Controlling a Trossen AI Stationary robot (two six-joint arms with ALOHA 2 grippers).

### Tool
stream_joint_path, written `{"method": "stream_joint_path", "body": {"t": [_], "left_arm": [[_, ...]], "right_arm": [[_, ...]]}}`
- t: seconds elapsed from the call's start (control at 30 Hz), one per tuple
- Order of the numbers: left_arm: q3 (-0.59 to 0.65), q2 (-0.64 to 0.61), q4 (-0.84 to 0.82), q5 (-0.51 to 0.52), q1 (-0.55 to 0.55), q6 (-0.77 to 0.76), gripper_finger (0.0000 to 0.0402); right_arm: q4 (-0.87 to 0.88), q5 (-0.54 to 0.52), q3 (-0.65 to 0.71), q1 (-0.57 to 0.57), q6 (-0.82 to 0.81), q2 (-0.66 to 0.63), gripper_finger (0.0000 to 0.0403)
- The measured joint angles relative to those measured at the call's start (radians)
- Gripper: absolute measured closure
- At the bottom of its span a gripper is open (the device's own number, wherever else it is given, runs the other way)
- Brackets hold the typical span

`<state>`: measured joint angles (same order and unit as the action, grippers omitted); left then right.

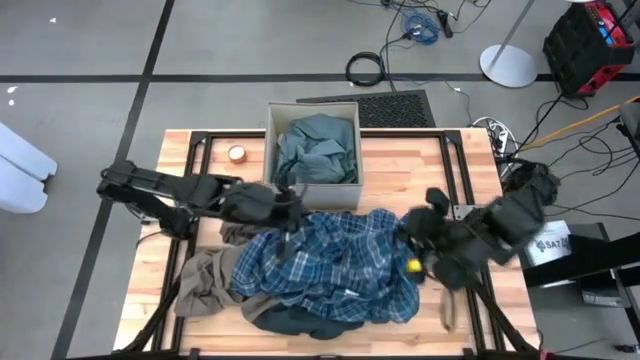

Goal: Sort clothes
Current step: Put the blue plaid shirt into the laundry bin

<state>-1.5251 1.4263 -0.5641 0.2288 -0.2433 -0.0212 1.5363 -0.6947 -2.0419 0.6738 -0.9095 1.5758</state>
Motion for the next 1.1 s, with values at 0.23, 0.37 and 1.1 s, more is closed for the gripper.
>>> {"method": "stream_joint_path", "body": {"t": [0.23,0.37,1.1], "left_arm": [[0.179,0.001,0.036,-0.054,0.090,0.001,0.0394],[0.271,0.000,0.119,-0.086,0.141,-0.048,0.0393],[0.477,0.022,0.278,-0.154,0.171,-0.184,0.0344]], "right_arm": [[-0.058,0.199,0.520,-0.181,-0.155,-0.233,0.0403],[-0.306,0.369,0.817,-0.251,-0.179,-0.391,0.0403],[-0.682,0.573,1.425,-0.263,-0.563,-0.480,0.0317]]}}
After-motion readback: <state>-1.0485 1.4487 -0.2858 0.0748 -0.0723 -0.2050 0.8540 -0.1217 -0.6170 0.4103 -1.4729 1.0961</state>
